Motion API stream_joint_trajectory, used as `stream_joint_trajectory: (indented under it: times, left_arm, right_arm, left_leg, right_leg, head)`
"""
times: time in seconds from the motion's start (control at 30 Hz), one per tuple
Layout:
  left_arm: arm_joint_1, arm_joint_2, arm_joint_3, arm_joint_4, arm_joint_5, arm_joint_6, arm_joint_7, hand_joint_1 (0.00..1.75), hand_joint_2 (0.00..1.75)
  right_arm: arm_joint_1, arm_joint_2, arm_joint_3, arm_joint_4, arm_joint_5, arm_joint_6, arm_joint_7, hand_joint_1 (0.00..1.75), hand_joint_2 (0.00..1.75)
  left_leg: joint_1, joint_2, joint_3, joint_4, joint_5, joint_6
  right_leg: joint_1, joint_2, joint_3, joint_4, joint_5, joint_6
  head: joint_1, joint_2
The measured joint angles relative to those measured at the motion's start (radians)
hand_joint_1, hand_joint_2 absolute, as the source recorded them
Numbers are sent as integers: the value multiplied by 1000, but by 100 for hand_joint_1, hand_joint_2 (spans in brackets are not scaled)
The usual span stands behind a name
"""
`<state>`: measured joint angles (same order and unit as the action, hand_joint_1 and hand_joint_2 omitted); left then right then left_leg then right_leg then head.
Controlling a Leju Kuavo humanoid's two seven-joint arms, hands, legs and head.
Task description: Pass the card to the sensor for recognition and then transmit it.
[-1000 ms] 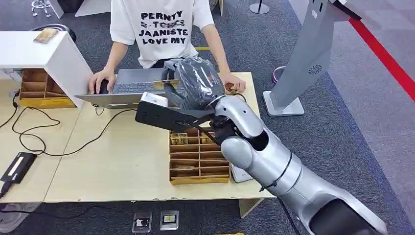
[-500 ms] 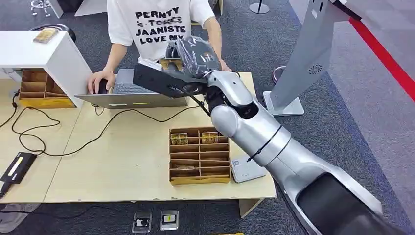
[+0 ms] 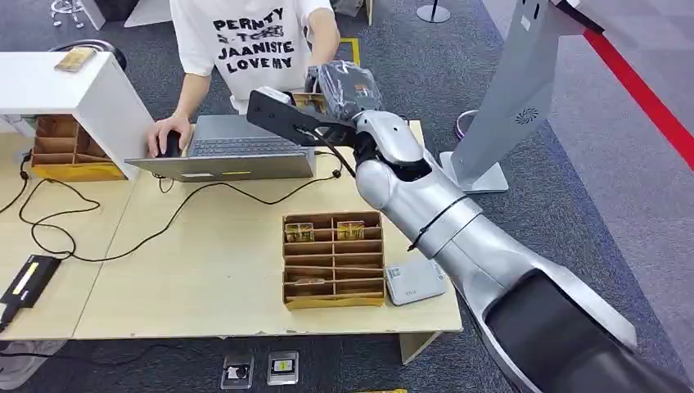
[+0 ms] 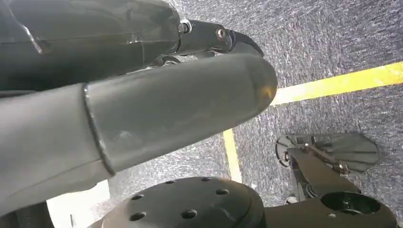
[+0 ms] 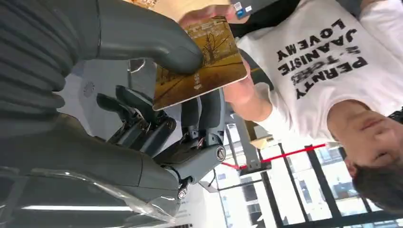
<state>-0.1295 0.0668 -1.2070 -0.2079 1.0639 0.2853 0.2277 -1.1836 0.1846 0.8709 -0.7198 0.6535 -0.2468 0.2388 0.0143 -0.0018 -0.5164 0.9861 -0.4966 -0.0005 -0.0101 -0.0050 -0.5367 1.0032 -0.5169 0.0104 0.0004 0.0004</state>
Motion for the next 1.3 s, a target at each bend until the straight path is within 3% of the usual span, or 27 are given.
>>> stream_joint_trajectory:
  times: [0.5,0.53,0.57,0.6,1.3]
  left_arm:
    - [-8,5,-35,0,-1,-4,11,0,0]
    - [-9,5,-39,0,-1,-4,11,0,0]
    - [-9,6,-41,0,-1,-4,11,0,0]
    - [-9,6,-42,0,-1,-5,11,0,0]
    - [-11,10,-50,0,5,-6,14,0,0]
  right_arm:
    - [-10,-3,-2,105,19,-56,16,175,175]
    - [-10,-3,-2,109,20,-56,16,124,175]
    - [-10,-4,-2,112,20,-57,16,12,175]
    - [-10,-4,-2,114,20,-57,16,0,175]
    - [-3,-3,0,135,36,-63,4,0,175]
  left_leg:
    - [0,0,0,0,0,0]
    - [0,0,0,0,0,0]
    - [0,0,0,0,0,0]
    - [0,0,0,0,0,0]
    - [0,0,0,0,0,0]
  right_leg:
    - [0,0,0,0,0,0]
    - [0,0,0,0,0,0]
    - [0,0,0,0,0,0]
    - [0,1,0,0,0,0]
    - [0,0,0,0,0,0]
  head:
    - [0,0]
    - [0,0]
    - [0,0]
    - [0,0]
    - [0,0]
